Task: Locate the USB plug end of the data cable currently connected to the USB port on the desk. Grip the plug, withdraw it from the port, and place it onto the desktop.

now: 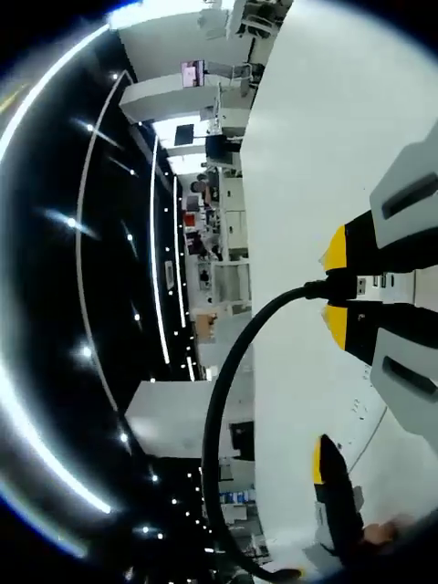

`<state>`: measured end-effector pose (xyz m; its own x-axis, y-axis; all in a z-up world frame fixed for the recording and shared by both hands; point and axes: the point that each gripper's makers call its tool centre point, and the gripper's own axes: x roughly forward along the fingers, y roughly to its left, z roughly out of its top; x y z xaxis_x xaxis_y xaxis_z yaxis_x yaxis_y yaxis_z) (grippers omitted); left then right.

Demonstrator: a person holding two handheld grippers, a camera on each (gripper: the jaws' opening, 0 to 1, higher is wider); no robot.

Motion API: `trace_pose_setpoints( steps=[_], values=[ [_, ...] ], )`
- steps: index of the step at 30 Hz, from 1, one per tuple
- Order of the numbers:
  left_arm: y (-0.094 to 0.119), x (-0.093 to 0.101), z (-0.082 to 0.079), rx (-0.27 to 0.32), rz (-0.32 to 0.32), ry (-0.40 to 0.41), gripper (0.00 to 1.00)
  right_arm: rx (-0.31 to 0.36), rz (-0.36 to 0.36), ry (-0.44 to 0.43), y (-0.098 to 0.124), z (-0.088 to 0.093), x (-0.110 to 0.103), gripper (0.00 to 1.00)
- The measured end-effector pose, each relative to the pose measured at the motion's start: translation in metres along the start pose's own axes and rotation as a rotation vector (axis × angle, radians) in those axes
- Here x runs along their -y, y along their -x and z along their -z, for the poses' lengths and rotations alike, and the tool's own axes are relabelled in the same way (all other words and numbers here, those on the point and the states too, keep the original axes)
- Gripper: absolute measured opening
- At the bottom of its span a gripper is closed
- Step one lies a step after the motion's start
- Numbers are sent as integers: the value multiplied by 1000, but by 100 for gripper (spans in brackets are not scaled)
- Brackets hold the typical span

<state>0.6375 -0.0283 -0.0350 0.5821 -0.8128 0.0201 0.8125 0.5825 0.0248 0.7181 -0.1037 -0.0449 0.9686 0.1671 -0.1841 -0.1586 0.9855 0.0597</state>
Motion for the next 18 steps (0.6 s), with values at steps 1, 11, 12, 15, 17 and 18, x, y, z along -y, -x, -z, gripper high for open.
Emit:
trace_pose_setpoints(
  steps=[1,11,12,15,17,18],
  values=[
    [0,0,0,1,0,1,93,67,-3,-29,3,-10,-1,12],
    [-1,0,1,-2,-2,-2,93,52,-10,-56,4,-6,2,12],
    [-1,0,1,-3,-2,-3,93,51,-13,-56,4,-6,2,12],
    [0,0,0,-5,-2,-16,93,38,-34,-52,3,-7,1,12],
    [0,0,1,-7,-2,-24,93,30,-25,-30,4,-7,2,12],
    [0,0,1,-7,-2,-26,92,28,-25,-24,5,-7,1,12]
  ],
)
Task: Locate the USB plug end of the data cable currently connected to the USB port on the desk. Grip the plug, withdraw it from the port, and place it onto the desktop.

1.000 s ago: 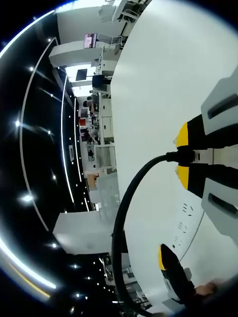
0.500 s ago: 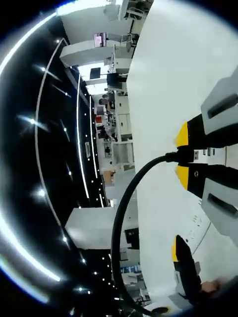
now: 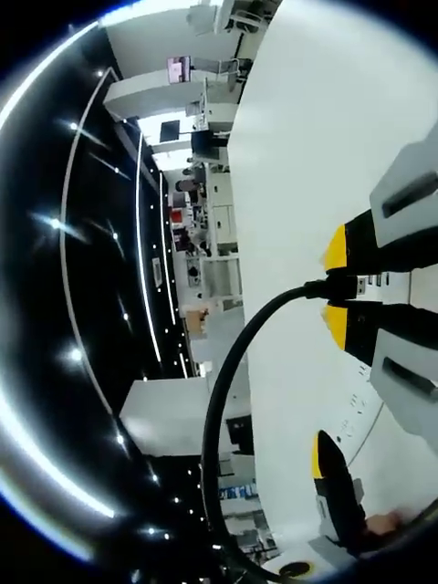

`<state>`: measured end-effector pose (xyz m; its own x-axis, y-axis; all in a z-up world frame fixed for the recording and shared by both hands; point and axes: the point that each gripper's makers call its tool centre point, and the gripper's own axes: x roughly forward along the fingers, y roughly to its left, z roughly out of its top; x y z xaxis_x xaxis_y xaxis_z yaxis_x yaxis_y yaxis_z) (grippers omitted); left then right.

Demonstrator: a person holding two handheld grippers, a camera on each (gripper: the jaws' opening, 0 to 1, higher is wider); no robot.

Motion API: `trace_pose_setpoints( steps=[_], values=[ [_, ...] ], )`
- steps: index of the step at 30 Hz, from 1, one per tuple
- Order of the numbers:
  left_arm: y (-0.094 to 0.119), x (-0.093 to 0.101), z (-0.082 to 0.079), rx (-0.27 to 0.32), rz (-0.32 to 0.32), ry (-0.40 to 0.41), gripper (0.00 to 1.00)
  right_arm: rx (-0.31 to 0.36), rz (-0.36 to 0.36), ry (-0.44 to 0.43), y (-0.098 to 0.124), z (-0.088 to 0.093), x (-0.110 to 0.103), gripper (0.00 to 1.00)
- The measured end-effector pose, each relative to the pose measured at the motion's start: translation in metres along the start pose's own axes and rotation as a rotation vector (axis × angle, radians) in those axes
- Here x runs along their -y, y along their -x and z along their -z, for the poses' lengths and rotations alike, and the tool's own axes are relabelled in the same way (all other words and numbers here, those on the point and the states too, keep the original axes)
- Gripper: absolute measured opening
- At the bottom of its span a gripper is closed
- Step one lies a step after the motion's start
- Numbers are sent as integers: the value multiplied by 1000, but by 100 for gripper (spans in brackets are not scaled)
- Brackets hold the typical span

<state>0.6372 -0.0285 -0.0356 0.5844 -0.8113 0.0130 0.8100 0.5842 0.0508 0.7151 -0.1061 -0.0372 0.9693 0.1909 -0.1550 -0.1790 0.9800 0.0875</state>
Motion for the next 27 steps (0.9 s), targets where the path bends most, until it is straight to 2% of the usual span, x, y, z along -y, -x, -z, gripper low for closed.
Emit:
trace_pose_setpoints(
  steps=[10,15,17,23,27],
  values=[
    [1,-4,-3,14,-13,-3,91,-58,14,72,7,-2,5,12],
    [2,-8,-6,24,-32,-3,90,-120,20,123,11,2,13,12],
    [3,-10,-7,27,-43,-2,90,-176,18,167,11,8,15,12],
    [3,-16,-7,27,-70,-6,89,-215,67,328,18,4,20,12],
    [3,-18,-8,31,-83,-2,89,-262,62,362,22,8,22,12]
  ],
)
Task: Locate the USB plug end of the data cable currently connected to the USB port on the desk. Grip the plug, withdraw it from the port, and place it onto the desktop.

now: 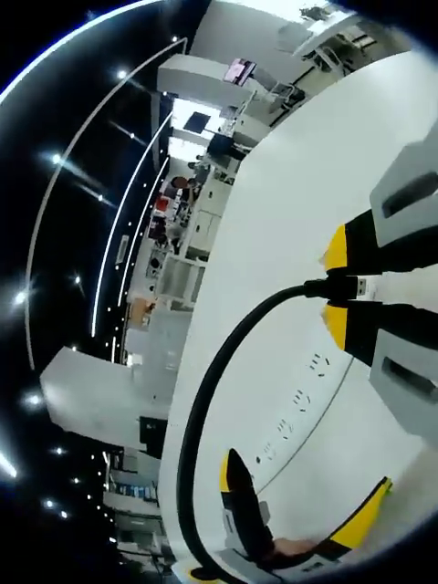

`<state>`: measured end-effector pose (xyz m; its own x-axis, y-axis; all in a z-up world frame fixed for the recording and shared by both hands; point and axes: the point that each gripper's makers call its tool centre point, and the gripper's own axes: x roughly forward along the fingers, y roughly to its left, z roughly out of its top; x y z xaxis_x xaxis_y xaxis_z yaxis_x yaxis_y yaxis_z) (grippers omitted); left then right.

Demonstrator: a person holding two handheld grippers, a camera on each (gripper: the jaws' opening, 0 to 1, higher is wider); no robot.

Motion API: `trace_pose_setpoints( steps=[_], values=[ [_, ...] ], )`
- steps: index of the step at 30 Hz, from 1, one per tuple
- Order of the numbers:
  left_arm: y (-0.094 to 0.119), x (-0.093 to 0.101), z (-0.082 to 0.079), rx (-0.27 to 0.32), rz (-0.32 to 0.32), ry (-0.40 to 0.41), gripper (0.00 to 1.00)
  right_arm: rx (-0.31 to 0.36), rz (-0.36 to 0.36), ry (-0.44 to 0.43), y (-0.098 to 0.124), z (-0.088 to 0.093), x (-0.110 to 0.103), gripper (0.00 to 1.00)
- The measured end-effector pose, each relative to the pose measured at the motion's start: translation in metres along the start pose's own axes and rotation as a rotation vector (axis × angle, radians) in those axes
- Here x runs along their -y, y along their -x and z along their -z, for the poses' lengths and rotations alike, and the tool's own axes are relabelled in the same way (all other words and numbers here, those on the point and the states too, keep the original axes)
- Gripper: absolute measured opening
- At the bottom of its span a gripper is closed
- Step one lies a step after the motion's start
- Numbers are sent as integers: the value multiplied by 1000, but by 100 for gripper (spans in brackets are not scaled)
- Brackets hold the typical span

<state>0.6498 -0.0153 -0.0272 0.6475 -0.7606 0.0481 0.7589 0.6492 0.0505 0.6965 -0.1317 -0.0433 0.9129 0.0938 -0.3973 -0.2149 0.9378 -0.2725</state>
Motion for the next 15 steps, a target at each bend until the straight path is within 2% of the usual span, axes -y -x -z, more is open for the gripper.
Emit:
trace_pose_setpoints(
  steps=[2,11,15],
  values=[
    [0,-1,0,-1,-5,-1,88,-44,-44,15,1,6,-5,12],
    [-1,-2,2,-5,-9,-7,88,-148,-89,69,7,24,-12,12],
    [-1,-2,3,-6,-9,-10,88,-169,-107,37,6,29,-10,12]
  ],
)
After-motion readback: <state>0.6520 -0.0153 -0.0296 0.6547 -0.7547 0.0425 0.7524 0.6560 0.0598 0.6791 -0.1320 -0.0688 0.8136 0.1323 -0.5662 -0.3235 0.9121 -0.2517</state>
